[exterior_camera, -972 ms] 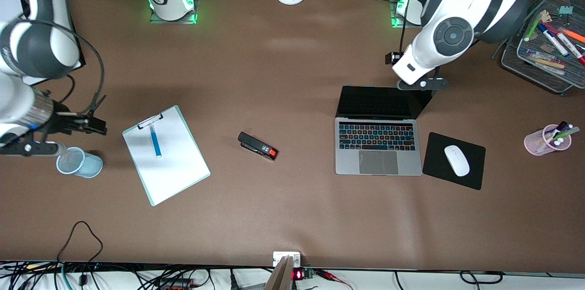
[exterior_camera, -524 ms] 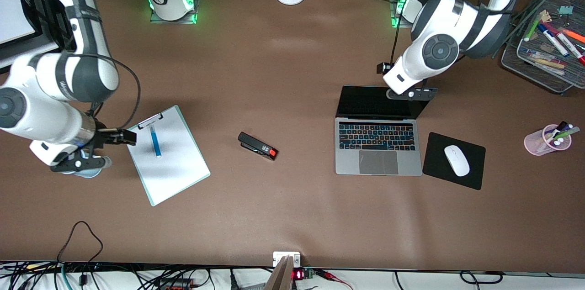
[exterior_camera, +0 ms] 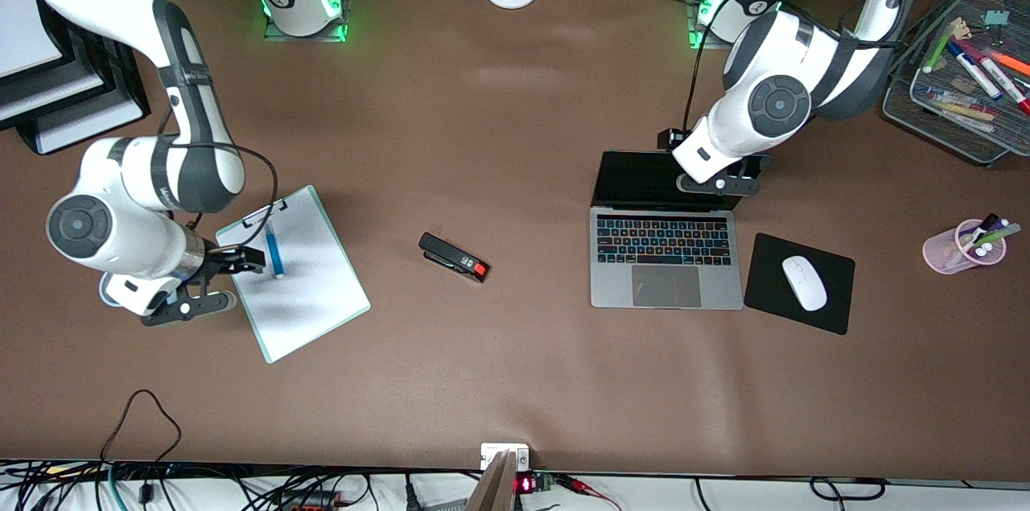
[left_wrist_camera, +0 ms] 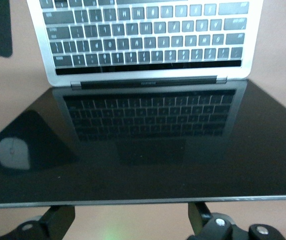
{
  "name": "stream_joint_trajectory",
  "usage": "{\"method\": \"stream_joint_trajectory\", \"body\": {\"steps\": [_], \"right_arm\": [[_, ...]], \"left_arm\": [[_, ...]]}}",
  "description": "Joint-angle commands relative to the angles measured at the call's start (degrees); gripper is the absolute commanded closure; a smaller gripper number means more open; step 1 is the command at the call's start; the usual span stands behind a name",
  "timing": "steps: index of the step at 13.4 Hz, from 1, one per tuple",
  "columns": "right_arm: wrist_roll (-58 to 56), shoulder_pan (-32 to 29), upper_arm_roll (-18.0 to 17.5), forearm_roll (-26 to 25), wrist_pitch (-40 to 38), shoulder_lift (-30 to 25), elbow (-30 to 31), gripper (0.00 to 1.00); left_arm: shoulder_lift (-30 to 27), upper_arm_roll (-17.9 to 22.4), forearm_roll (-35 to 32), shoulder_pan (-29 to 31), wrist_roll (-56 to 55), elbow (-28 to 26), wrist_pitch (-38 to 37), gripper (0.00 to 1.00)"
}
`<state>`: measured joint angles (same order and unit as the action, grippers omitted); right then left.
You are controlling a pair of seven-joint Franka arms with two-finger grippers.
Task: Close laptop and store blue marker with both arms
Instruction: 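Move the left gripper to the laptop lid while the right gripper reaches the marker, then grasp the blue marker with the right gripper while the left gripper presses the lid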
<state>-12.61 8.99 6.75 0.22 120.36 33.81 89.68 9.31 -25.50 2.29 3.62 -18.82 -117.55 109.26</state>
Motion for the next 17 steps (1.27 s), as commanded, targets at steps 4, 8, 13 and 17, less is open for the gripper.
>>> {"method": "stream_joint_trajectory", "body": {"steps": [4, 8, 13, 17], "right_arm": [[-6.27, -0.29, 0.02, 3.56, 1.10, 3.45, -0.21, 0.00], [-9.35, -1.26, 0.11, 8.22, 1.28, 5.82, -0.29, 0.00], [-10.15, -1.17, 0.20, 7.69, 5.23, 7.50, -0.29, 0.02], [-9.89, -0.91, 0.20, 7.43, 5.15, 7.68, -0.21, 0.13]], "left_arm": [[9.22, 0.01, -0.80, 0.60, 0.98, 10.05, 1.03, 0.00], [11.60, 0.88, -0.80, 0.60, 1.07, 10.32, 8.41, 0.00], [14.76, 1.33, -0.89, 0.51, 1.16, 10.41, 17.38, 0.00], [16.96, 1.33, -0.89, 0.42, 1.25, 10.41, 21.33, 0.00]]}}
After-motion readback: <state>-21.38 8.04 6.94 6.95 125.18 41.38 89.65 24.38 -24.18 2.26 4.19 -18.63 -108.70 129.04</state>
